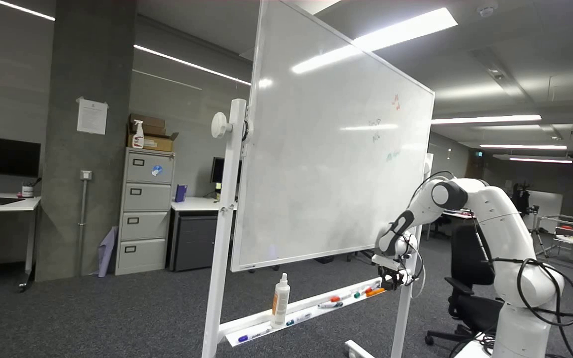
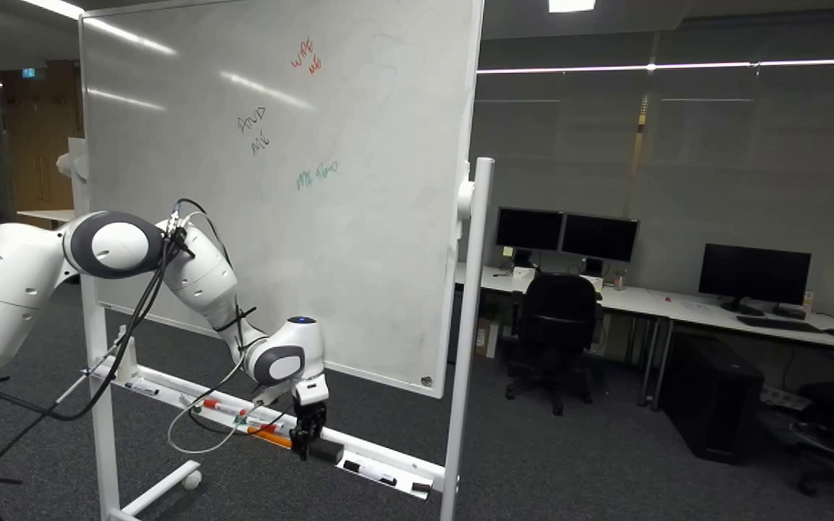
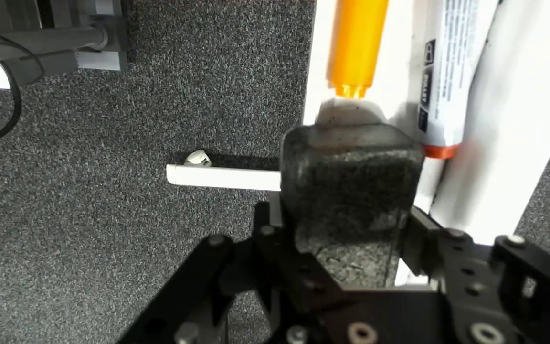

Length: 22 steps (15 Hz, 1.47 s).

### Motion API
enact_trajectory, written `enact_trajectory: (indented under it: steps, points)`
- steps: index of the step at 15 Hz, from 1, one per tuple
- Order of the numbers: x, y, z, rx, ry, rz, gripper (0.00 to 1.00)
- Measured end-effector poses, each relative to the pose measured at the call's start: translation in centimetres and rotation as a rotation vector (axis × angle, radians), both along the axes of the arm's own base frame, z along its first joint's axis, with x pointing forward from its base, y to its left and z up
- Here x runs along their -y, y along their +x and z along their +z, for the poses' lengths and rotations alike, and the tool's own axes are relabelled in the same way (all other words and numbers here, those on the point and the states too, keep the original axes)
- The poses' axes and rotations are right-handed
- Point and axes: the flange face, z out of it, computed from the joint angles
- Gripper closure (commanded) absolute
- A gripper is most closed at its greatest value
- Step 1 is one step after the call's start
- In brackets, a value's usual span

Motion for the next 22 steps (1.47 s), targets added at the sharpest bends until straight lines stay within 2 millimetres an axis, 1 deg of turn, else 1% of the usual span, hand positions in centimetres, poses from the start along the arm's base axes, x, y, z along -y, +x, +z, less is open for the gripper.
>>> enact_trajectory:
  steps: [3,8,11,17,22]
  points:
    - [0.3,0.0,0.7,0.005,-0.017,0.004,0.69]
    - [0.0,-0.3,3.8,0.034,-0.041,0.036,0.69]
    - [-0.3,-0.5,4.7,0.044,-0.038,0.057,0.69]
    - [-0.9,-0.6,3.8,0.025,-0.028,0.082,0.69]
    - [-0.9,-1.0,2.1,-0.004,-0.022,0.080,0.69]
